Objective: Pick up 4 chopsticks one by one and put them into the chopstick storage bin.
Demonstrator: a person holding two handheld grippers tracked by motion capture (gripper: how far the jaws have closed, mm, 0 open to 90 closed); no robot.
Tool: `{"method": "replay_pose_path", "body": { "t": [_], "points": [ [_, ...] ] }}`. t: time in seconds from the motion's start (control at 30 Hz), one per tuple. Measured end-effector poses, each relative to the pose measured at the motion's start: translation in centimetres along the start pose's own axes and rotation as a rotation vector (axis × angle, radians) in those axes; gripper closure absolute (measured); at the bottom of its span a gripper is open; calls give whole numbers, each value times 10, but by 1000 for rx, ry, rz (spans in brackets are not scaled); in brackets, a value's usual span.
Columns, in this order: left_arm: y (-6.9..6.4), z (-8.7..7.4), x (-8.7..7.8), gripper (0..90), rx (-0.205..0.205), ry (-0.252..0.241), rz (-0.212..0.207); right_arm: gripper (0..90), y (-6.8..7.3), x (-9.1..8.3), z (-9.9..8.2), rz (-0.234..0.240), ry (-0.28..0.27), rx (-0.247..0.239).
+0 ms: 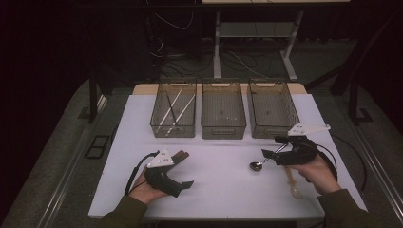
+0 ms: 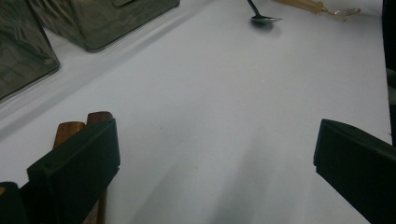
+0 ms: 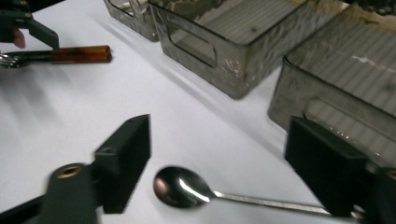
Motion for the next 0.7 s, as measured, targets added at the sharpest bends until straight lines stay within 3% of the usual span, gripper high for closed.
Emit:
{"method": "replay_pose_path", "body": {
  "t": [0.17, 0.43, 0.7],
  "points": [
    [1, 0, 0, 0, 0, -1, 2, 438, -10, -9, -15, -2, 6, 35],
    [0, 1, -1, 0, 2, -2, 8, 709, -21, -18, -39, -63, 51, 38],
    [-1, 1, 0, 0, 7, 0, 4, 900, -38, -26, -60, -99, 87, 66]
  ]
}}
Point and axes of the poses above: each handheld gripper's, and its own axes: x roughly forward along the jaws, z roughly out of its top, y roughly to its left, the point moved 8 cm from there along x, roughly forward along the jaws, and after that the axes turned 6 degrees about y, right-handed, at the moved point
